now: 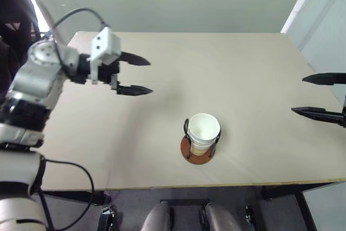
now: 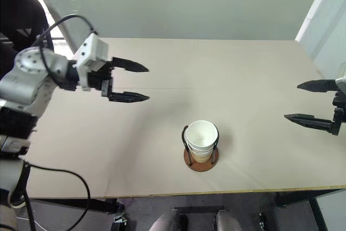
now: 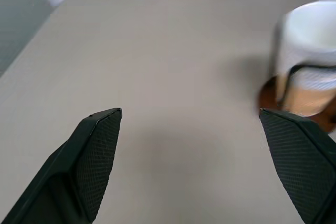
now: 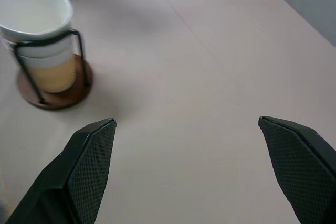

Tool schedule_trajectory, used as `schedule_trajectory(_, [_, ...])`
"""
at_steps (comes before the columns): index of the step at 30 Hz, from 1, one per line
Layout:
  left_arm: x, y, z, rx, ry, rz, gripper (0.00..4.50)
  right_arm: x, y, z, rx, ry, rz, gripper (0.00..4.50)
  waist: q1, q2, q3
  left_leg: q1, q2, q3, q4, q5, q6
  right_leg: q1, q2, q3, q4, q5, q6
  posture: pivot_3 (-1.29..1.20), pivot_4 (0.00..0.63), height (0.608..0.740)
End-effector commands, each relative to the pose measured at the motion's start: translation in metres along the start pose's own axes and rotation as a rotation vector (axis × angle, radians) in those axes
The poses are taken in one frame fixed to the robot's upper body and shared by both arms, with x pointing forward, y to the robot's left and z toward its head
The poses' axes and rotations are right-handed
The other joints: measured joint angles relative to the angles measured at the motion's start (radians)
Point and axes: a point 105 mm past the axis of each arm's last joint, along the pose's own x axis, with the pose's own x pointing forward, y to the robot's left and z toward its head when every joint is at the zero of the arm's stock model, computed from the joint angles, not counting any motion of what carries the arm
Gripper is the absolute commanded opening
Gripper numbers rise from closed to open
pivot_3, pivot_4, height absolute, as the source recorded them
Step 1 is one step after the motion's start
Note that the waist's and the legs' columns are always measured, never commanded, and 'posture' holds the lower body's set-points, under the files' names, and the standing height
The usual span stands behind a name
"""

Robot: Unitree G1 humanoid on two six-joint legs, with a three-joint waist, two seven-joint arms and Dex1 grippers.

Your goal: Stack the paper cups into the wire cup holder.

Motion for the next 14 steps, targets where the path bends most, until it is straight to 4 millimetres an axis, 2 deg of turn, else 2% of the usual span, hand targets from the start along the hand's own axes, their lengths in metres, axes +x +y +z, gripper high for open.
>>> schedule_trajectory(1, [-0.037, 0.011, -0.015, -0.068, 0.039, 0.271, 4.48, 0.011, -0.008, 0.001, -0.017, -0.039, 0.001, 4.5, -0.006, 0.0, 0.0, 0.0, 0.0, 0.001, 0.0, 0.0, 0.0, 0.0, 0.0, 0.0, 0.0, 0.0, -0.001, 0.0, 0.15, 0.74])
schedule_trajectory(8, [-0.073, -0.01, -0.061, -0.238, 0.096, 0.571, 4.48, 0.043, -0.029, -0.012, 0.006, -0.06, -0.012, 4.5, -0.008, -0.002, 0.0, 0.002, 0.001, 0.001, -0.001, 0.002, -0.002, -0.001, 0.0, -0.001, 0.002, 0.003, -0.005, 0.0, 0.15, 0.74])
schedule_trajectory(11, [-0.085, -0.01, -0.064, -0.243, 0.069, 0.69, 4.48, 0.054, -0.038, -0.015, 0.0, -0.066, -0.043, 4.5, -0.008, -0.002, 0.0, 0.003, 0.001, 0.0, -0.002, 0.002, -0.001, -0.001, 0.0, -0.001, 0.002, 0.005, -0.01, 0.0, 0.15, 0.74])
schedule_trajectory(14, [-0.102, 0.0, -0.071, -0.236, 0.052, 0.869, 4.48, 0.066, -0.045, -0.014, -0.005, -0.078, -0.063, 4.5, -0.006, -0.002, 0.001, 0.004, 0.001, 0.0, -0.004, -0.001, 0.004, -0.002, 0.0, -0.002, 0.005, 0.008, -0.014, 0.0, 0.15, 0.74])
